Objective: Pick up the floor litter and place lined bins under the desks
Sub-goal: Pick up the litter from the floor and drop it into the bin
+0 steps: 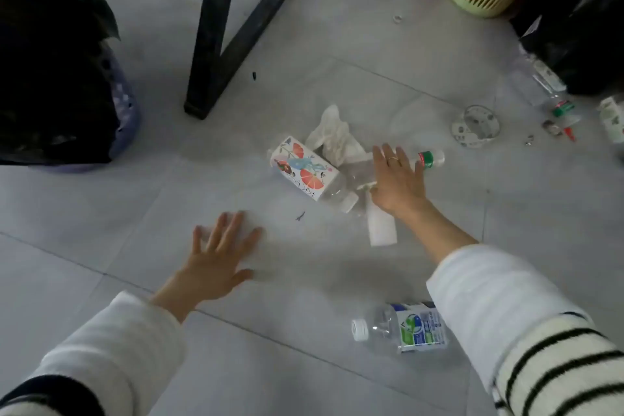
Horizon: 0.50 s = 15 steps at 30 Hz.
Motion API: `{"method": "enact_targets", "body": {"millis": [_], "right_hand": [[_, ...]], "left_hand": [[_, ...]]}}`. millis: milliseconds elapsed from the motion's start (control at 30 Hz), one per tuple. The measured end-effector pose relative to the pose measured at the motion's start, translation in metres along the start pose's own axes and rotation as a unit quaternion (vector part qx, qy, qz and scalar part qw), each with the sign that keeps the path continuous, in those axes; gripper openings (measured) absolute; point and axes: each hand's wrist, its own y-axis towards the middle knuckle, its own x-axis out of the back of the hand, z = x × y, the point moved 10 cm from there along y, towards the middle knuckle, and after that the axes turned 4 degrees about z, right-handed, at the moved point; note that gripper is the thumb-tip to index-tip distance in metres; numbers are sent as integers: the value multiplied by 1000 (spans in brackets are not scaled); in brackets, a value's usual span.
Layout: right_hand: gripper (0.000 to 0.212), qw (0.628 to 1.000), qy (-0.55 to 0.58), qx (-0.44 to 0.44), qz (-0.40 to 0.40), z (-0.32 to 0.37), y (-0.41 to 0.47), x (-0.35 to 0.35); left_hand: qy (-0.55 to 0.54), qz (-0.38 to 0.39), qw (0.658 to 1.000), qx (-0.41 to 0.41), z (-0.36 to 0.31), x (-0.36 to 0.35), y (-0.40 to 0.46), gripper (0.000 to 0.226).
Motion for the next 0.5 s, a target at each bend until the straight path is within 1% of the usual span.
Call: {"method": "enact_targets", "body": {"millis": [67, 133, 233, 267, 333, 400, 433, 500], "right_hand": [[70, 999, -35, 7, -12, 6, 6, 0], [63, 997, -70, 17, -40, 11, 10, 2], [62, 995, -87, 19, -38, 4, 13, 2], [65, 996, -78, 9, -33, -4, 13, 3], [71, 1000, -20, -21, -6, -21, 10, -4], [72, 996, 69, -52, 19, -36, 0, -18], [73, 994, 93, -55, 32, -38, -6, -27], [77, 990, 127, -52, 44, -43, -19, -39]], "left_hand": [[-29, -13, 999, 15, 0, 4, 4, 83], [-15, -39, 999, 34, 0, 1, -1, 81], [-18, -32, 999, 20, 1, -4, -6, 69], [-30, -13, 999, 18, 2, 3, -3, 68], [-47, -15, 998, 25, 4, 25, 13, 72], [-49, -49, 996, 62, 2, 62, 36, 80], [-43, -79, 994, 63, -2, 82, 49, 84], [-10, -120, 992, 27, -21, 123, 77, 93]]}}
